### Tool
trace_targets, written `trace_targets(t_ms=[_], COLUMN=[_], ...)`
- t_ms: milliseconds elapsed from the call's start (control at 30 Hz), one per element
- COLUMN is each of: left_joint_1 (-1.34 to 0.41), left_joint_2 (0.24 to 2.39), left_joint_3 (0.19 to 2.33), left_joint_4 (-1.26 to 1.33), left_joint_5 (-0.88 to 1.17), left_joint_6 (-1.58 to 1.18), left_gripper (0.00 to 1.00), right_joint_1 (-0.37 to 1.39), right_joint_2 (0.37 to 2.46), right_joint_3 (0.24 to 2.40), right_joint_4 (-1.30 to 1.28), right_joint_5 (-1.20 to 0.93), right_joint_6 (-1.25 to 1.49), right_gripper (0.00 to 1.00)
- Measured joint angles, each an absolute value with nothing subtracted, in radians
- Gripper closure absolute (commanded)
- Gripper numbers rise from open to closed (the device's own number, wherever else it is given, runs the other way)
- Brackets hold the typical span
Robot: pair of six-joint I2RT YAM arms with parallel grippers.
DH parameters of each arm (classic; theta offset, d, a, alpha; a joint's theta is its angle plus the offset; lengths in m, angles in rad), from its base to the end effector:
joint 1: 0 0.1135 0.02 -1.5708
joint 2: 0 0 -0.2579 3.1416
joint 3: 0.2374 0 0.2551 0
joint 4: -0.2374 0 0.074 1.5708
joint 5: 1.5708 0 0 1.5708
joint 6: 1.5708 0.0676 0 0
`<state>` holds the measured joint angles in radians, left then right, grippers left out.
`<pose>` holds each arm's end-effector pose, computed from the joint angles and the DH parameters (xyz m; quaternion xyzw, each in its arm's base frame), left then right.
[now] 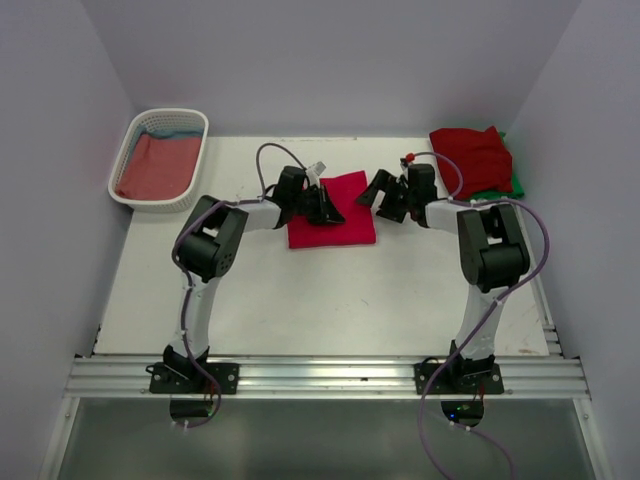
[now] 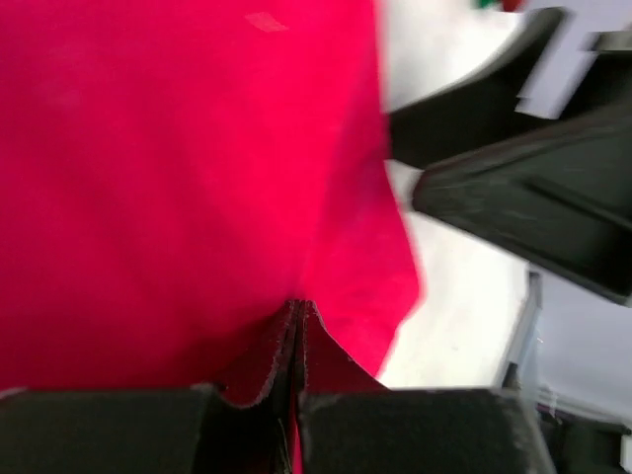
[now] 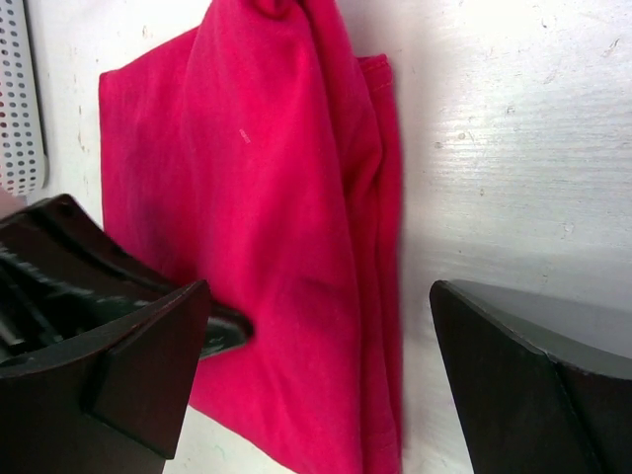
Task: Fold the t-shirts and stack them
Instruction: Put the neatly folded tshirt into the corner of the board with the right arm
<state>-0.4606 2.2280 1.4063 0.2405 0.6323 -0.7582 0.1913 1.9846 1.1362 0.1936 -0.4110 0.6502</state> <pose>0.4281 -0.2570 0.1064 0.0220 0.8491 -0.4827 0.2135 0.4273 0.1103 0.1205 0.1119 0.8756 0.3439 0.3203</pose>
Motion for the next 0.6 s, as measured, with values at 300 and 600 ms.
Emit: trace_targets(t_ms=[300, 600], left_joint_1=[-0.456, -0.446], left_joint_2=[2.215, 2.192], left_joint_3=[1.374, 1.320], left_joint_4=[0.164, 0.218], left_joint_5=[0.508, 0.511], left_joint_6=[-0.727, -0.715], left_gripper=[1.00, 1.00], right_joint_1=[0.263, 0.359], right_joint_2=[2.039, 2.130], right_joint_3=[1.237, 1.351], right_joint_4=[0.112, 0.113], right_joint_5=[-0.406, -0.399], right_joint_6=[0.632, 0.632], right_gripper=[0.01, 0.32])
